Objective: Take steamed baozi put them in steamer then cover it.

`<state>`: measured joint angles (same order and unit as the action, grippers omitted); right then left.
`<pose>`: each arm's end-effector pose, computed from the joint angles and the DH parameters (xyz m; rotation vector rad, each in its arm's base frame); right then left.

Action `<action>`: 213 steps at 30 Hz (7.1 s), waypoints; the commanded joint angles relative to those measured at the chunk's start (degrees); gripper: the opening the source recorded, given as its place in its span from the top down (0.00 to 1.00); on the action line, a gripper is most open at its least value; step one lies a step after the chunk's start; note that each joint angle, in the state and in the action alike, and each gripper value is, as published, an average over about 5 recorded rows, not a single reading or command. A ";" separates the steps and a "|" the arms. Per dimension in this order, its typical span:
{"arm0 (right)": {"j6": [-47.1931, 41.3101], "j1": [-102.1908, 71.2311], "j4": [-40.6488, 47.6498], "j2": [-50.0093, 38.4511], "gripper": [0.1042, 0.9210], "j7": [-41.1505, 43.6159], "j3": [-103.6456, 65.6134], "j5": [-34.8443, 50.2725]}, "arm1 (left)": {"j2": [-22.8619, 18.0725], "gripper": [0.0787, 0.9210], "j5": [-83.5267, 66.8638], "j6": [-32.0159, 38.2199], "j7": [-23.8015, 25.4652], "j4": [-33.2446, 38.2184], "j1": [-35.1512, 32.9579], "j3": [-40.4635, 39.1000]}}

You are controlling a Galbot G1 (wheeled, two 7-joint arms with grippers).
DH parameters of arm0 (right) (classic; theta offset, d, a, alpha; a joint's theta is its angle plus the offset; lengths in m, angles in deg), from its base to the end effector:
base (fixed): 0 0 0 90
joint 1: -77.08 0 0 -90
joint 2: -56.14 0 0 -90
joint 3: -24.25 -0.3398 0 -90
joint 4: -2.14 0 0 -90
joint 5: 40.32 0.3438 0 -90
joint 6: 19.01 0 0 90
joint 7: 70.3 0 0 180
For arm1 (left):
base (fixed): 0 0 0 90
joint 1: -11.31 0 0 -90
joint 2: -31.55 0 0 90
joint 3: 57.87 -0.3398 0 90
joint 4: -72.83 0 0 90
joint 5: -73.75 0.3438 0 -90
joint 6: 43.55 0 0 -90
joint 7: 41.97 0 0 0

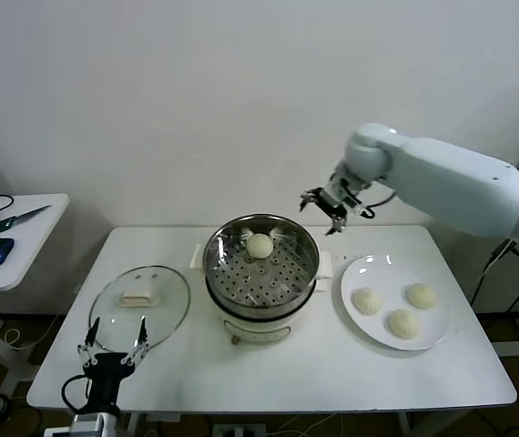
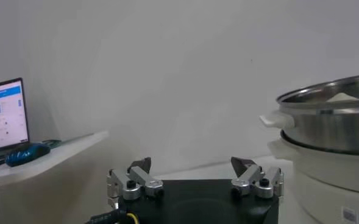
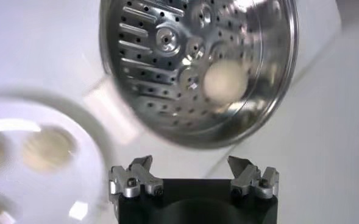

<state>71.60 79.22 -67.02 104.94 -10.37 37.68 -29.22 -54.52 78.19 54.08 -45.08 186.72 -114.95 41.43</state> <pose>0.5560 -0.0692 -0.0539 1.5108 -1.3270 1.7023 0.1339 0.0644 -0.3420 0.2101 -3.0397 -0.3454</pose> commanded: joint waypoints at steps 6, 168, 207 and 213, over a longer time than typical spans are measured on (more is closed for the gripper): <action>-13.02 -15.64 3.38 -9.09 0.12 0.68 -3.69 5.96 | 0.22 0.12 -0.21 0.52 -0.15 0.50 -1.72 0.61; -8.94 -15.19 -7.44 -22.22 0.12 1.11 -1.64 -3.38 | -1.08 0.12 3.85 -1.22 0.01 0.96 -1.96 -0.22; -6.19 -26.65 6.31 -10.01 0.25 1.17 -10.50 -7.95 | -1.99 0.12 5.74 -1.55 -0.19 -0.56 -1.66 -0.37; -3.06 -22.01 6.43 -9.77 0.29 1.44 -8.44 -6.80 | -1.90 0.12 5.73 -1.56 -0.17 -0.45 -1.66 -0.50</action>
<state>65.99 53.71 -61.10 94.62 -9.11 27.76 -36.65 -56.52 83.88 52.49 -45.26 186.16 -116.57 41.03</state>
